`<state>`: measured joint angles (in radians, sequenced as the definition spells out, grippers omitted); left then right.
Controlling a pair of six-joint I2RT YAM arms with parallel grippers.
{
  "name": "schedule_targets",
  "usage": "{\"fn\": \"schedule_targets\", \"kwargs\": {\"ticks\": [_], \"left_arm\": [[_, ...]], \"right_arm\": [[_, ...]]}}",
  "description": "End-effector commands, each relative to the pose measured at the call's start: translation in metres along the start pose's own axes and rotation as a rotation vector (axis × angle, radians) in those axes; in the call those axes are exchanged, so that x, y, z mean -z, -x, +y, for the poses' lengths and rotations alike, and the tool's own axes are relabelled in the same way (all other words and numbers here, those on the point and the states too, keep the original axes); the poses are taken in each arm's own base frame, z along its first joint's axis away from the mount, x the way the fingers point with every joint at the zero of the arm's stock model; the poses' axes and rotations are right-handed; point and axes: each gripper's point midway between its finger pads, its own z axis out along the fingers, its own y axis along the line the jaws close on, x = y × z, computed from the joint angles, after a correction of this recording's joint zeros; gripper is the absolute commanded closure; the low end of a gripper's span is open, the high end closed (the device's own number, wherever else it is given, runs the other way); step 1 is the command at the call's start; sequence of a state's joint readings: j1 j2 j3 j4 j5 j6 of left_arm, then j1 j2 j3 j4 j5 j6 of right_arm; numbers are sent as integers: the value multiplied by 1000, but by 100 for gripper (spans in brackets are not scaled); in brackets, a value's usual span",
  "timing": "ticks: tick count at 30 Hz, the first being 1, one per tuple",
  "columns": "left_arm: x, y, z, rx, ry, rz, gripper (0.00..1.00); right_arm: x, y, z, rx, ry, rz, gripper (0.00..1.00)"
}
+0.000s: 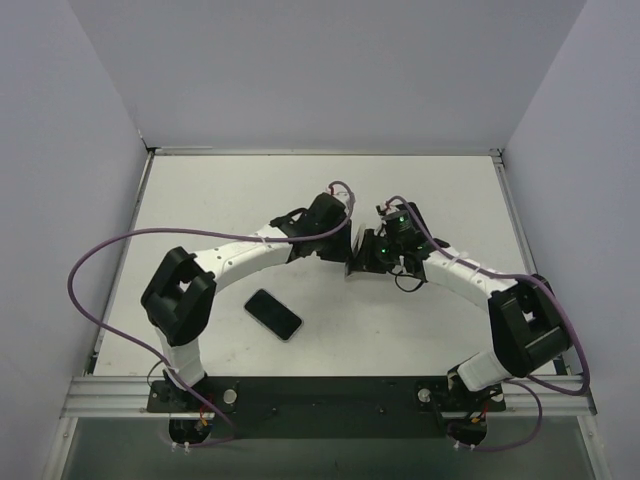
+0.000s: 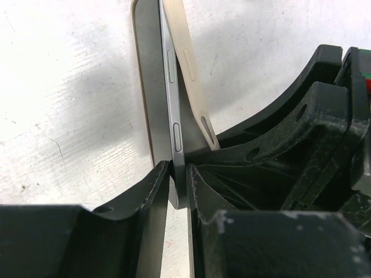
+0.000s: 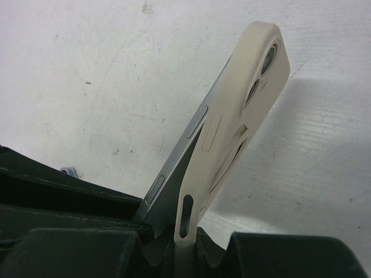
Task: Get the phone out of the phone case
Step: Remove the phone case from the phone.
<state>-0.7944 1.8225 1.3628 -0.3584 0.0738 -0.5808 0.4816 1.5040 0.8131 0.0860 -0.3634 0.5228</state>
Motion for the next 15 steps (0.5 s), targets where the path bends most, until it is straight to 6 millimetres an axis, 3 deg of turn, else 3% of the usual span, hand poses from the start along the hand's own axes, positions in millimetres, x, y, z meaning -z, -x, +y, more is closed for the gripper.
{"fn": "schedule_targets", "kwargs": {"ticks": [1, 7, 15], "left_arm": [[23, 0, 79, -127, 345, 23, 100], [7, -24, 72, -167, 344, 85, 100], [-15, -60, 85, -180, 410, 171, 100]], "right_arm": [[23, -1, -23, -20, -94, 7, 100], [20, 1, -17, -30, -67, 5, 100], [4, -19, -24, -56, -59, 42, 100]]}}
